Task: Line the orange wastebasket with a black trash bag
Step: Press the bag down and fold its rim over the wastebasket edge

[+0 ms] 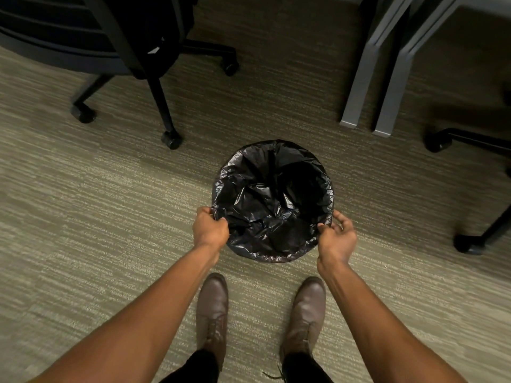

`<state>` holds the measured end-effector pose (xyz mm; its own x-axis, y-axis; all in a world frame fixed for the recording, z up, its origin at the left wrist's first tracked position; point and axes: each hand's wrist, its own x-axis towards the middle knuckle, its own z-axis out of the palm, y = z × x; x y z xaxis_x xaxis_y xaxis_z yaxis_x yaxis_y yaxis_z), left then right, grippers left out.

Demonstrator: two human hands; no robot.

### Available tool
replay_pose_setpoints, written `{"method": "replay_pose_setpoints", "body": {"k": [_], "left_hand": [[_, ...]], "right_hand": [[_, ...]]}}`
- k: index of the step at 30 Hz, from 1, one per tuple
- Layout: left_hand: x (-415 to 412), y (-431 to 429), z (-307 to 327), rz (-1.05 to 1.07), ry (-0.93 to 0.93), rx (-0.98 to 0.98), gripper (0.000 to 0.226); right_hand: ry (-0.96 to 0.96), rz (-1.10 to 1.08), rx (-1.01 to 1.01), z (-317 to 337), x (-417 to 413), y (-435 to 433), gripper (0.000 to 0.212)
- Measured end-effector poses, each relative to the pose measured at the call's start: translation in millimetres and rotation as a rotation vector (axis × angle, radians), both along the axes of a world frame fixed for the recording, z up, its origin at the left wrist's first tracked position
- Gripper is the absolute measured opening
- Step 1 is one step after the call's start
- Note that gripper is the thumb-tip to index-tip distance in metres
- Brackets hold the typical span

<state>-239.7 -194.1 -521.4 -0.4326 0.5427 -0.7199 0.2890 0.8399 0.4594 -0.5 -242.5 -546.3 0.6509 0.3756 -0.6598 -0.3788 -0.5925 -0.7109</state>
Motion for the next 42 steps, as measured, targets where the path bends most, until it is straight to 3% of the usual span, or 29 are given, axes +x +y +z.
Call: {"method": "replay_pose_setpoints", "body": {"k": [4,8,10,14,19,25,28,32,34,36,39,42], "left_hand": [[-5.4,-3.3,1.8,0.097,-0.149,0.001,0.026],[0.4,-19.0,2.4,0.193,-0.052,0.049,0.054],[9.1,-30.7,1.7,0.285,-0.116,-0.01,0.056],[29.6,-50.3,-10.2,0.433,-0.367,-0.18,0.051],[40.4,-58.4,-16.7,0.556,-0.518,-0.194,0.017],[32.1,-54.0,-20.1,0.639,-0.618,-0.17,0.02],[28.6,-56.6,-20.1,0.586,-0.567,-0.156,0.017],[18.7,-52.1,-13.8,0.42,-0.292,-0.122,0.059],[10.5,-47.2,-10.1,0.338,-0.111,-0.049,0.06],[3.6,-43.5,-2.2,0.265,-0.037,0.024,0.047],[-3.2,-41.6,4.4,0.228,-0.025,0.01,0.043],[-3.0,-46.5,5.0,0.357,-0.159,-0.076,0.052]], "right_hand": [[0.107,0.004,0.009,-3.4,14.1,-7.1,0.052],[0.17,0.033,-0.009,9.9,1.8,-22.6,0.071],[0.223,-0.029,-0.034,16.3,-11.9,-32.3,0.07],[0.395,-0.178,-0.07,13.9,-48.8,-49.6,0.068],[0.452,-0.259,-0.069,-2.9,-71.2,-47.7,0.08],[0.588,-0.343,0.0,-8.1,-62.4,-38.5,0.05],[0.628,-0.357,0.058,-6.3,-56.2,-40.9,0.048],[0.421,-0.09,-0.039,1.3,-43.4,-50.3,0.073],[0.235,0.007,-0.128,3.4,-34.9,-53.7,0.081],[0.057,0.052,-0.155,8.0,-22.8,-50.1,0.076],[-0.088,0.133,-0.088,15.4,-0.7,-33.4,0.054],[-0.233,0.343,-0.054,20.8,19.6,-6.2,0.052]]}}
